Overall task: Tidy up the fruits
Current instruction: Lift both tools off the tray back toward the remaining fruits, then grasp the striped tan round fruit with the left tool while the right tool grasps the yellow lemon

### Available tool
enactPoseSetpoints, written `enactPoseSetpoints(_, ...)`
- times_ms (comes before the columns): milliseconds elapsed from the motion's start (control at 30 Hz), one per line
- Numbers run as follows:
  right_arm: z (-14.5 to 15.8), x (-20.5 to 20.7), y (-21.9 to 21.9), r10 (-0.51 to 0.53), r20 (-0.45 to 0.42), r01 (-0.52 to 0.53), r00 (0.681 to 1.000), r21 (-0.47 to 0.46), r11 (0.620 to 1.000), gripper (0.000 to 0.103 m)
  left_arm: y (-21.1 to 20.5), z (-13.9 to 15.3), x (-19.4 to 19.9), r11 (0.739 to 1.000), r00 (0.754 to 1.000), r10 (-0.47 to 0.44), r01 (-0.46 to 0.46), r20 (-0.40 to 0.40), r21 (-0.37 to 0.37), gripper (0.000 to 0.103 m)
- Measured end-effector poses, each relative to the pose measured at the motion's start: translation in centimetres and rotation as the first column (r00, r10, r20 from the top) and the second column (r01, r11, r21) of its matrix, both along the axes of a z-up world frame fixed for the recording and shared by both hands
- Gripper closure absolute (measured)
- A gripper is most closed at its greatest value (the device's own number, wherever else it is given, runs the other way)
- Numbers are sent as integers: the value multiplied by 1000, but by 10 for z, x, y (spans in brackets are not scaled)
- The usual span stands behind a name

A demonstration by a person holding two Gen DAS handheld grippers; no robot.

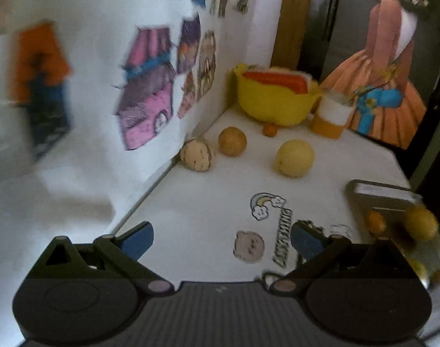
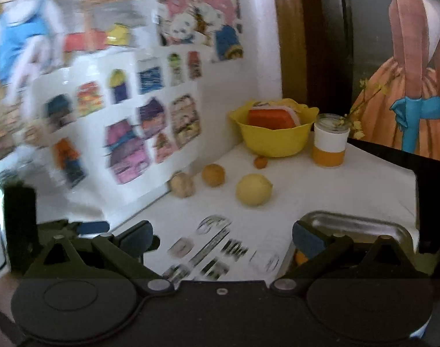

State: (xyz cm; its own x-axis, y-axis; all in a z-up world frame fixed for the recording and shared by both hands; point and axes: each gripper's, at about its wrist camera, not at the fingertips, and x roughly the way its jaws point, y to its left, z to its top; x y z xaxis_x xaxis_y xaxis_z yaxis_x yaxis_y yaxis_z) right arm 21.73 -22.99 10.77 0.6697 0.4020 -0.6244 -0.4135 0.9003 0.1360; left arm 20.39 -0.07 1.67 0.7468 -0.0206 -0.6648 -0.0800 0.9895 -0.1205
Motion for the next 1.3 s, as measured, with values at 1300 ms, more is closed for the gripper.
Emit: enactPoseSetpoints(1300, -108, 211, 56, 172, -256, -213, 951, -140, 967, 20, -4, -36, 184, 940, 916, 325, -340, -236, -21, 13)
